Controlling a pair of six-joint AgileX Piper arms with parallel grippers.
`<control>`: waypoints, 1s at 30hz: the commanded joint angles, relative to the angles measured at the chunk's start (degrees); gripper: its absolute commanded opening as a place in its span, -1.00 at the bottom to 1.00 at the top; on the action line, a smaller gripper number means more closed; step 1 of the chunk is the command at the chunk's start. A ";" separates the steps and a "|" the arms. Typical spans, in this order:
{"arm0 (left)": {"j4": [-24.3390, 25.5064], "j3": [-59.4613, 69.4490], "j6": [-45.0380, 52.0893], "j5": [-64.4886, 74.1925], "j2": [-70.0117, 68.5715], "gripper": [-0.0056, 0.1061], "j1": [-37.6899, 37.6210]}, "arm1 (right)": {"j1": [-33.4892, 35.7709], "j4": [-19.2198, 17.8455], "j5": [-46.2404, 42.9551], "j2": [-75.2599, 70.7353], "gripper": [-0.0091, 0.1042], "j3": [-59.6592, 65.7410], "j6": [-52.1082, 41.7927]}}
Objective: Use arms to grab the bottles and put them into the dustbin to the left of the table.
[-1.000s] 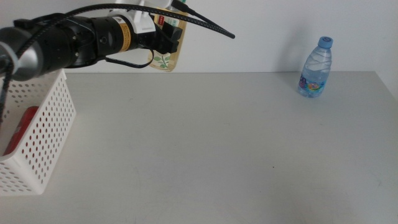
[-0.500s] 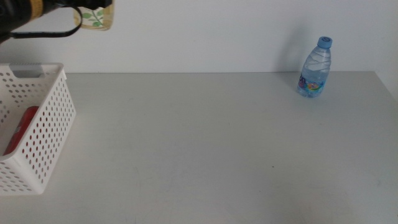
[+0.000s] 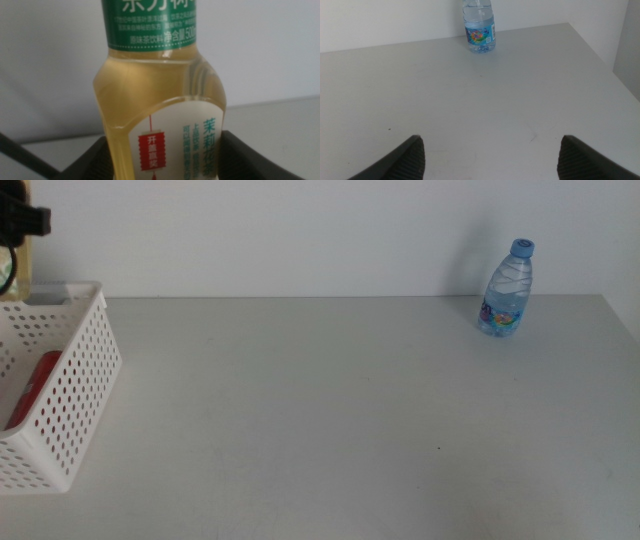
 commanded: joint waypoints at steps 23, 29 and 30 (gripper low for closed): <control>-46.66 -8.55 49.15 13.30 14.57 -0.93 18.34 | -0.33 -0.30 -4.09 -1.20 0.36 -0.52 -0.83; -48.51 -8.55 49.76 19.03 17.95 -0.93 18.34 | -0.33 -0.30 -4.09 -1.20 0.36 -0.52 -0.83; -48.97 -8.55 50.03 19.71 18.44 -0.93 18.34 | -0.33 -0.30 -4.09 -1.20 0.36 -0.52 -0.83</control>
